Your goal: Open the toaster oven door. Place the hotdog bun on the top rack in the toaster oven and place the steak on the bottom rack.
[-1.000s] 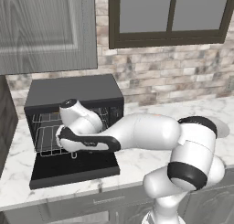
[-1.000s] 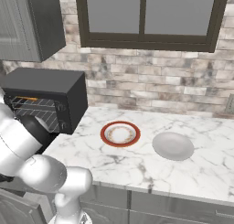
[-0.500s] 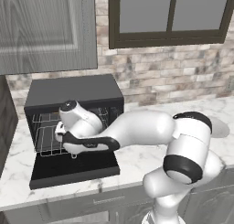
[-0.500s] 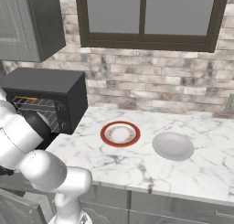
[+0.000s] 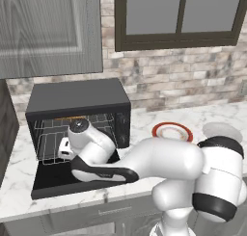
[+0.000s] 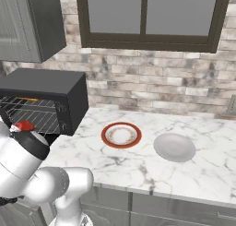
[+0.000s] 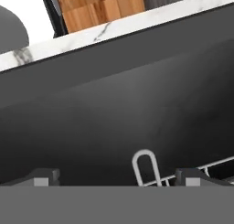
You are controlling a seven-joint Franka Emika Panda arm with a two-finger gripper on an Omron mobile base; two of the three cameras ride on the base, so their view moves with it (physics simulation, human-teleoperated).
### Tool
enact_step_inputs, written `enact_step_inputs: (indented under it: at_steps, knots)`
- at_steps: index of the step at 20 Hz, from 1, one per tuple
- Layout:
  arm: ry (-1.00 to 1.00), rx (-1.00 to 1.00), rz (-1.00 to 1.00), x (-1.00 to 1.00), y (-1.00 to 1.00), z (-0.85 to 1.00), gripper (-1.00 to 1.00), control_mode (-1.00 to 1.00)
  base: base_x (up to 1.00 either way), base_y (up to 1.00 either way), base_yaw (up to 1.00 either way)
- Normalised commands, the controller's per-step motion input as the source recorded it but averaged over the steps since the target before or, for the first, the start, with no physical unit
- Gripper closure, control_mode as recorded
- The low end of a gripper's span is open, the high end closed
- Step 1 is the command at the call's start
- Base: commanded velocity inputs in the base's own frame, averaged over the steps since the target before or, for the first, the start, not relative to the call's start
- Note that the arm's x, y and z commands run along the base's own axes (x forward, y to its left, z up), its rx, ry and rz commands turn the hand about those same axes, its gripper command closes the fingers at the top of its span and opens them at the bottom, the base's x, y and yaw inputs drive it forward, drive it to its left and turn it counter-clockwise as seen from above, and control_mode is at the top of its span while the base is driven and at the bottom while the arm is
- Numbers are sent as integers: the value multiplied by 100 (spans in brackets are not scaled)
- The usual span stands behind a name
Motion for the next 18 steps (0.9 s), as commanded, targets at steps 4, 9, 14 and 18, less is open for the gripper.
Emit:
enact_step_inputs:
  at_steps: [4,9,14,18]
  knots:
    - [0,3,1,-3,9,-39,-100,-100,0,0,0]
    - [0,1,3,0,9,-33,-100,-100,0,0,0]
    - [0,0,0,46,8,-7,-100,-100,0,0,0]
    - [0,0,0,54,1,0,-100,-100,0,0,0]
